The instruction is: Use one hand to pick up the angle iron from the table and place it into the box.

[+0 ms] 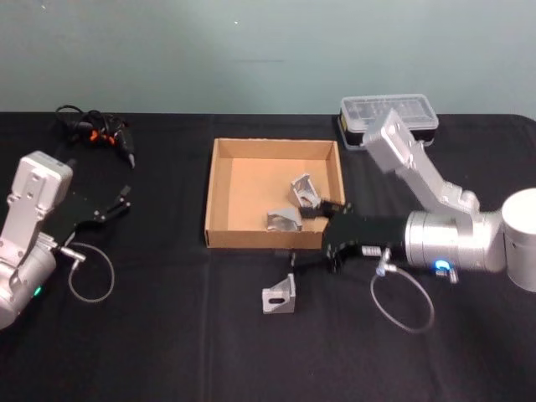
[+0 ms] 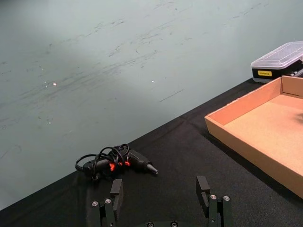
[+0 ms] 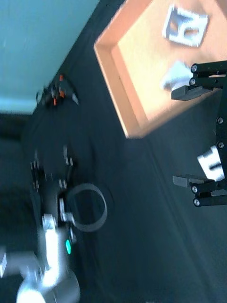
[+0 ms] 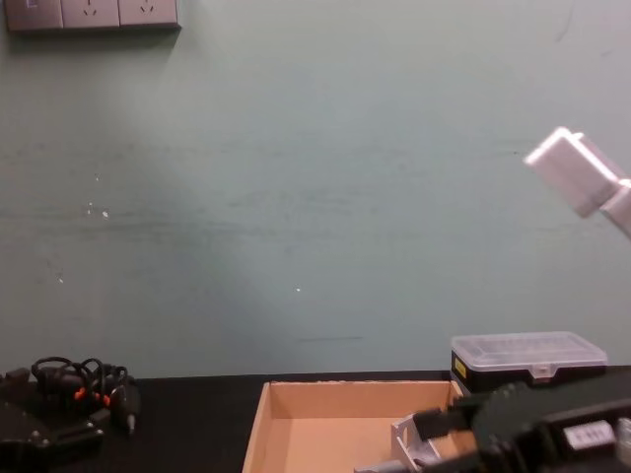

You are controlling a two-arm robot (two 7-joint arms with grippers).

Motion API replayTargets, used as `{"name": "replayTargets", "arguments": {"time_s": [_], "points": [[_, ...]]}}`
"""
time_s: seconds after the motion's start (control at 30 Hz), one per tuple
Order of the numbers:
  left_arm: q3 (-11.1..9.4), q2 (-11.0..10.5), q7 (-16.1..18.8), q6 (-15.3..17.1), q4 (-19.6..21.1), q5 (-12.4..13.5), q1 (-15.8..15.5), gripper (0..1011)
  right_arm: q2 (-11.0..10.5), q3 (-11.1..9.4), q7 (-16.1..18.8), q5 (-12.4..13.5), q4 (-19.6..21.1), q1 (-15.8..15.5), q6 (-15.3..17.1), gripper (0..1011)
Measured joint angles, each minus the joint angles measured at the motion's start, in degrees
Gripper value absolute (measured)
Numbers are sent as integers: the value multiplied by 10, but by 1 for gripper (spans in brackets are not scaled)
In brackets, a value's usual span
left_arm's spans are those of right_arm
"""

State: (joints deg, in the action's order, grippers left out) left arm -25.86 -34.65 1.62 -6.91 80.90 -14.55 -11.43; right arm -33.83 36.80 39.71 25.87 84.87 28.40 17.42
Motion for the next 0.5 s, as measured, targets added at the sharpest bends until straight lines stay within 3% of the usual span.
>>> {"name": "replayTargets", "arguments": {"time_s": [0.17, 0.37, 0.5], "points": [[0, 0, 0, 0, 0, 0, 0, 1011, -40, 11, 37, 2, 38, -21, -40, 1000], [0, 0, 0, 0, 0, 0, 0, 1011, -60, 24, 82, 9, 34, -28, -85, 1000], [0, 0, 0, 0, 0, 0, 0, 1011, -60, 32, 104, 11, 18, -22, -104, 1000]]}}
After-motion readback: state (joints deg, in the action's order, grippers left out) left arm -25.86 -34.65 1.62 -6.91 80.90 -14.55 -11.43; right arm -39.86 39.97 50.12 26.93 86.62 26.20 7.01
